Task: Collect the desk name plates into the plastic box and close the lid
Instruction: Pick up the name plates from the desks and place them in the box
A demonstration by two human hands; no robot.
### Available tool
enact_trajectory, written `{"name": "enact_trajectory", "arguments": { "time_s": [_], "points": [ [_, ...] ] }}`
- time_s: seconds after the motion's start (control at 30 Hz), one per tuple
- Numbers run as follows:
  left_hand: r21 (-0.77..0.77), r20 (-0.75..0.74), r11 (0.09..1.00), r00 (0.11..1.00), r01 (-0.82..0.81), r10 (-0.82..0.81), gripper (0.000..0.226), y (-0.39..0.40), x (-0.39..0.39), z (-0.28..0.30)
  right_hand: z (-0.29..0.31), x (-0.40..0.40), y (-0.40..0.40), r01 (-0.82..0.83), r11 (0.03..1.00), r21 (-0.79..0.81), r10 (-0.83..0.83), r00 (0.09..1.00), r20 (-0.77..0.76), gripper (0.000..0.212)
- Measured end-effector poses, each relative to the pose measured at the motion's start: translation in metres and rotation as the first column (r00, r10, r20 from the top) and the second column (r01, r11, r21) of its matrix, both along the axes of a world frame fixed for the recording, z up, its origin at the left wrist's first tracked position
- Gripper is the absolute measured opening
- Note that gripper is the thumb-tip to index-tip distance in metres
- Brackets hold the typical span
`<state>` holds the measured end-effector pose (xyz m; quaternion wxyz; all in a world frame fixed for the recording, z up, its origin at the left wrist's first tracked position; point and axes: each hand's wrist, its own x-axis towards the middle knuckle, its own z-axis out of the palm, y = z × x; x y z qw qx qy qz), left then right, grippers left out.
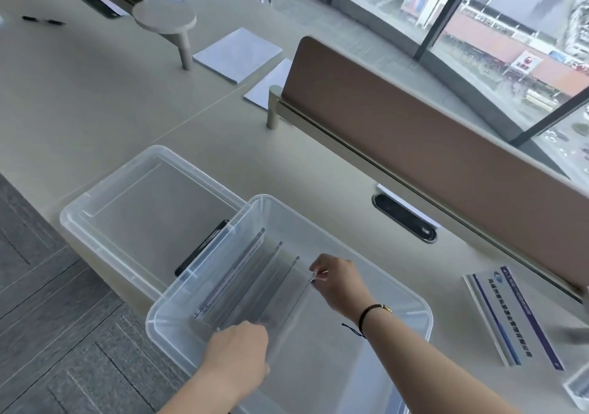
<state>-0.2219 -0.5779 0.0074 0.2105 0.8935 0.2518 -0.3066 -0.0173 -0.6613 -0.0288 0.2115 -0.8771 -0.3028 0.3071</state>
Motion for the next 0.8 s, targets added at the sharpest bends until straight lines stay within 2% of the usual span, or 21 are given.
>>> {"name": "enact_trajectory", "arguments": {
  "time_s": [0.3,0.47,0.63,0.8],
  "points": [
    [-0.107,-0.047,0.991,0.996,0.076,-0.081,0.025,0.014,0.004,0.001,0.0,-0.006,0.006,0.054,0.998,-0.013,-0.055,0.998,-0.018,0.024],
    [-0.115,-0.051,0.986,0.99,0.124,-0.131,0.039,0.025,0.016,0.01,0.004,-0.01,0.001,0.095,0.995,-0.031,-0.097,0.993,-0.072,0.03],
    [-0.084,0.113,0.985,0.984,0.15,-0.14,0.041,0.034,0.045,0.028,0.029,-0.01,-0.02,0.118,0.993,-0.016,-0.119,0.992,-0.048,0.04],
    [-0.079,0.282,0.985,0.951,0.152,-0.124,0.031,0.017,0.096,0.045,0.064,-0.002,-0.068,0.233,0.972,0.033,-0.228,0.968,-0.102,0.025]
  ]
}}
